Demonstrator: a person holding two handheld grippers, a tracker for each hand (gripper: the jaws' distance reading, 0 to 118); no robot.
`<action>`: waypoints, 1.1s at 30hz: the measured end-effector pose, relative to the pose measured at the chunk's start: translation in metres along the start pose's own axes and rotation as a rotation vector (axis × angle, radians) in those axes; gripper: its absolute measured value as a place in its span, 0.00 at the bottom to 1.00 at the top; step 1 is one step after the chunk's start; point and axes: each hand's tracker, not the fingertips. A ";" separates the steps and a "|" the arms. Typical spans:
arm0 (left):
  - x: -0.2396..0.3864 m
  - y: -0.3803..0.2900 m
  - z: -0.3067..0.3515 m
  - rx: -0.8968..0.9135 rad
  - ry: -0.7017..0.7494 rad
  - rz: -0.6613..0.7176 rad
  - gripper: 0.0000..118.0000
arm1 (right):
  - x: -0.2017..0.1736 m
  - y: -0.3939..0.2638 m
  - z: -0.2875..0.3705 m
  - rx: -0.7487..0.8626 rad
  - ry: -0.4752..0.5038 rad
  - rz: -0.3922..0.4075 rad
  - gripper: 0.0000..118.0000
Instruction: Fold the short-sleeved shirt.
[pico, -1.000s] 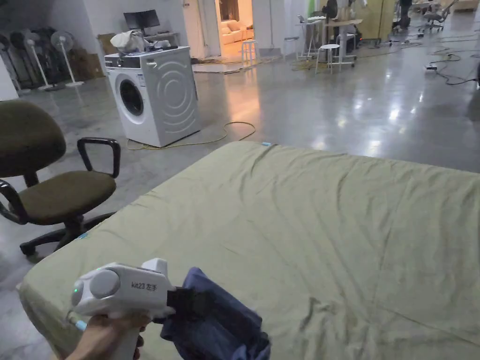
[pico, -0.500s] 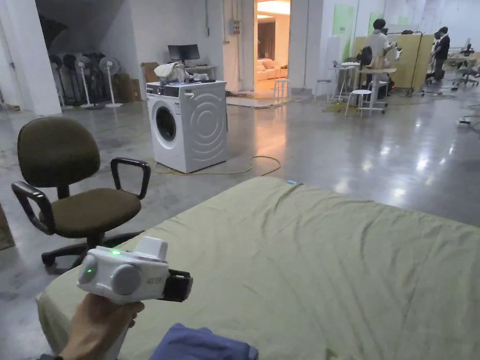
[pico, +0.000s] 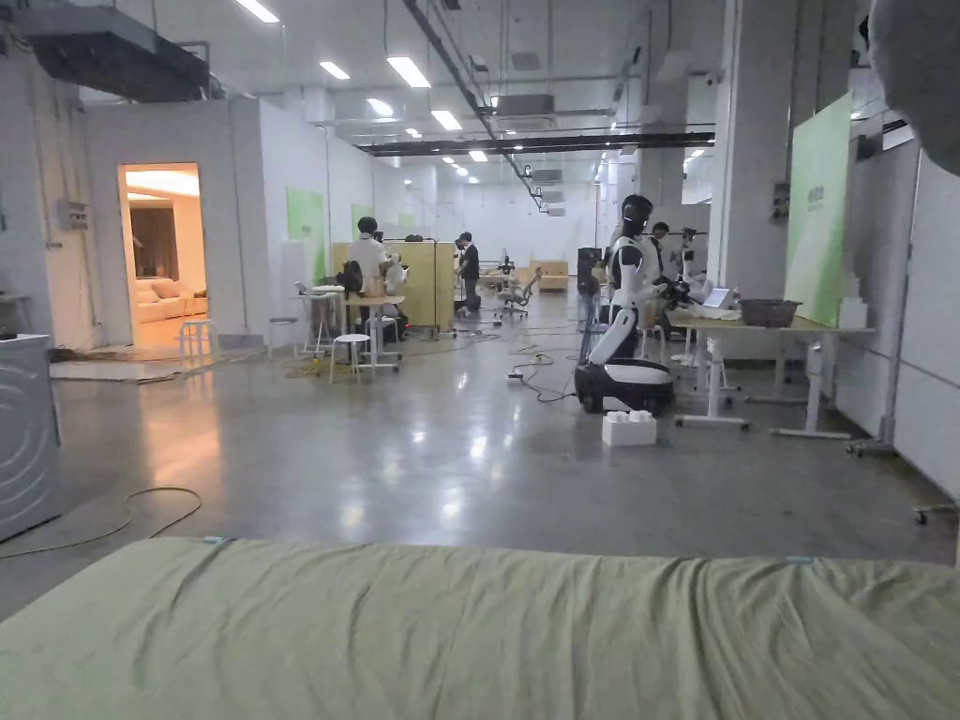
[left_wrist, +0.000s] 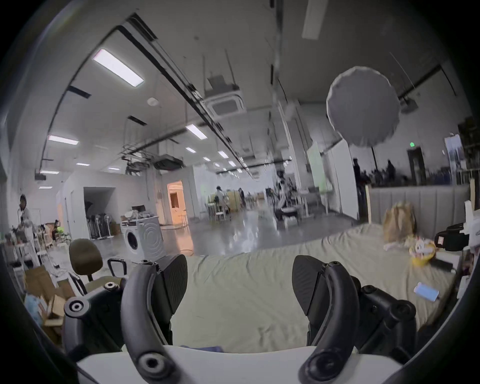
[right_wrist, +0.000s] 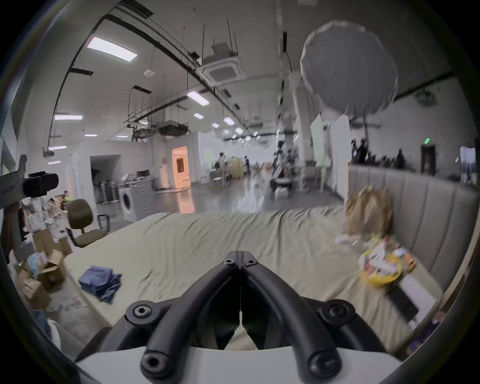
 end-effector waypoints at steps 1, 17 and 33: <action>0.013 -0.003 0.005 -0.006 -0.003 0.000 0.67 | 0.000 0.004 0.006 0.026 -0.029 0.028 0.00; 0.065 -0.025 0.033 -0.040 -0.149 0.048 0.00 | 0.001 0.013 0.038 0.042 -0.021 -0.055 0.00; 0.055 -0.019 0.027 -0.071 -0.168 0.109 0.00 | -0.007 0.014 0.038 0.055 0.016 -0.049 0.00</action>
